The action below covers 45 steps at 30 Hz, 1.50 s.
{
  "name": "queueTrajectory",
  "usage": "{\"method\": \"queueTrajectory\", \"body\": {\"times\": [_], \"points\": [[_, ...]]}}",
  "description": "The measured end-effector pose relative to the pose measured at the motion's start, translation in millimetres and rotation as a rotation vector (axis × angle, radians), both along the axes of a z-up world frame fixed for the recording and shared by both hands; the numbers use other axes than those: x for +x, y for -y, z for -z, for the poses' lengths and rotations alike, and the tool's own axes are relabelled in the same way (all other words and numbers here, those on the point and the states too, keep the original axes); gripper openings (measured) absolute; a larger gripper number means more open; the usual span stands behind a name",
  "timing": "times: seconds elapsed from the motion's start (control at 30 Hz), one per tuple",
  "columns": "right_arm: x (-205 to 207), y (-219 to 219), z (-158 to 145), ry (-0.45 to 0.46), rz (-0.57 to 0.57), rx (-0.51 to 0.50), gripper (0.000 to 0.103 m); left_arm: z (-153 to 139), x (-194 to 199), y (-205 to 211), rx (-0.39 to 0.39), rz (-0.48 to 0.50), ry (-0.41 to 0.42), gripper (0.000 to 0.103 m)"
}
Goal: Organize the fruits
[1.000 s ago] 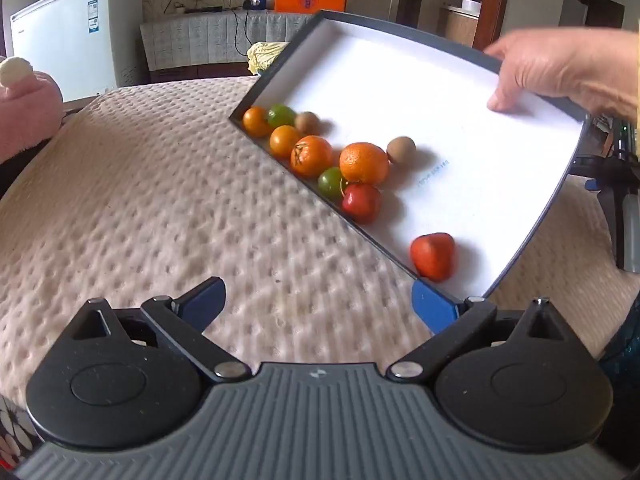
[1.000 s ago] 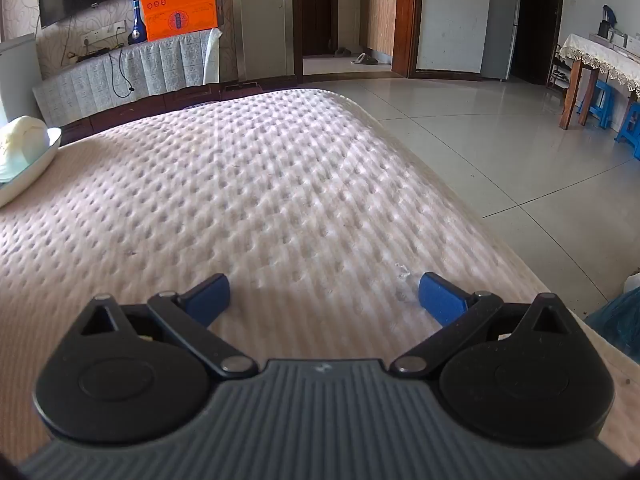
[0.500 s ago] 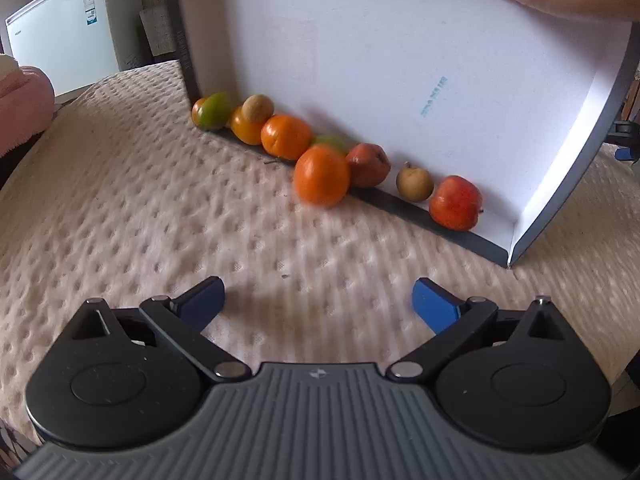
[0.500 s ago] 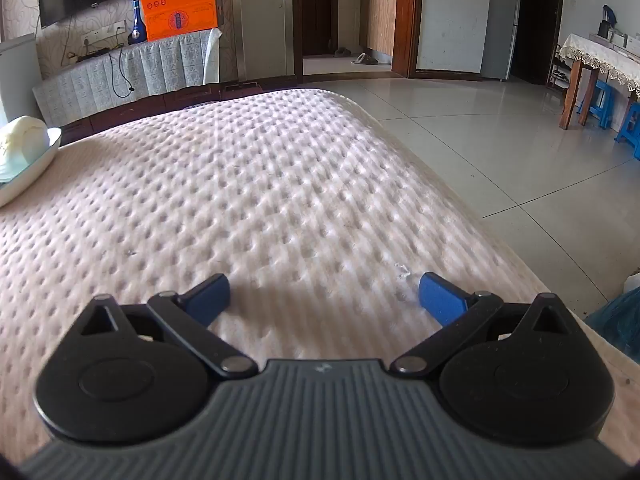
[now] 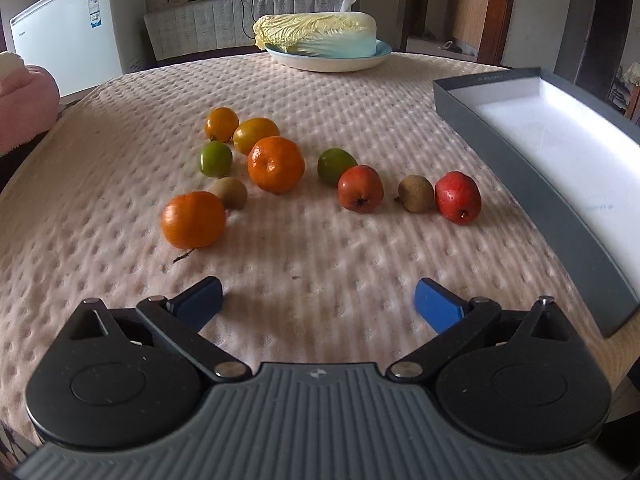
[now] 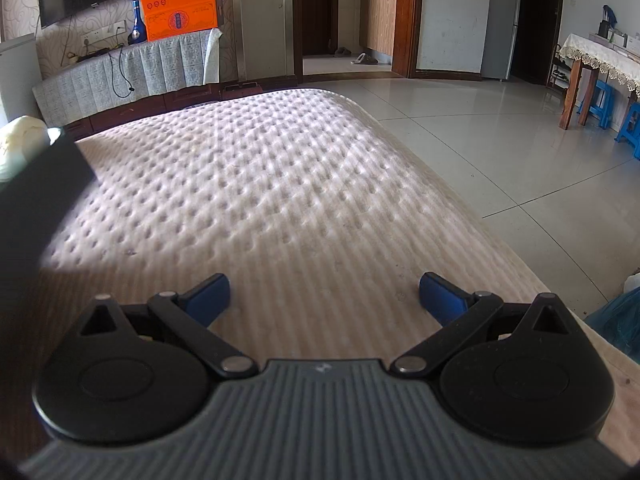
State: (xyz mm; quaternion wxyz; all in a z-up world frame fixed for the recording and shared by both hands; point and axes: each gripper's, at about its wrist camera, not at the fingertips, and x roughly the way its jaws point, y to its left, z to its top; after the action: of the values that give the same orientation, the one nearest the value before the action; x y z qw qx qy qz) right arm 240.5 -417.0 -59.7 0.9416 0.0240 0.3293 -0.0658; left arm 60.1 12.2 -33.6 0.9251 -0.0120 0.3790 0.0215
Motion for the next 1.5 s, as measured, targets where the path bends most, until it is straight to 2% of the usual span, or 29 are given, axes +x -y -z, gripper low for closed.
{"method": "queueTrajectory", "body": {"times": [0.3,0.5,0.57,0.7,0.8,1.23,1.33,1.37,1.4,1.43,1.5], "points": [[1.0,1.4,0.0,-0.001,0.005,0.002,0.103,4.7,-7.8,-2.2,0.001,0.007,0.052,0.103],[0.9,1.3,0.2,-0.001,0.005,0.001,0.103,2.1,-4.0,-11.1,-0.059,-0.012,0.051,0.103],[1.0,1.0,0.2,-0.001,0.005,0.0,0.103,2.4,-2.4,-9.3,-0.047,-0.008,0.041,0.103],[1.6,2.1,0.2,-0.001,0.003,0.005,0.103,1.9,2.2,2.7,0.037,0.012,0.006,0.103],[2.0,-0.5,0.5,0.0,0.012,-0.008,0.103,3.8,0.3,-5.3,0.011,0.02,0.018,0.103],[0.0,0.9,0.4,0.001,0.011,0.0,0.103,4.7,0.7,-2.9,0.015,0.008,0.024,0.103],[-0.2,-0.3,-3.4,-0.046,0.018,0.001,0.103,4.3,2.8,-2.5,0.016,-0.011,0.021,0.103],[0.9,1.7,-8.2,-0.098,0.0,0.006,0.102,4.2,3.1,-2.5,0.015,-0.012,0.022,0.103],[-4.5,4.6,-13.4,-0.114,0.002,0.02,0.091,4.1,3.7,-1.8,0.016,-0.011,0.022,0.103],[-17.2,4.7,-19.0,-0.085,0.005,0.019,0.082,4.0,4.1,-1.4,0.015,-0.01,0.021,0.103],[-61.3,-8.5,-38.3,0.027,-0.028,-0.063,0.081,3.6,4.0,-1.8,0.012,-0.009,0.017,0.103]]}}
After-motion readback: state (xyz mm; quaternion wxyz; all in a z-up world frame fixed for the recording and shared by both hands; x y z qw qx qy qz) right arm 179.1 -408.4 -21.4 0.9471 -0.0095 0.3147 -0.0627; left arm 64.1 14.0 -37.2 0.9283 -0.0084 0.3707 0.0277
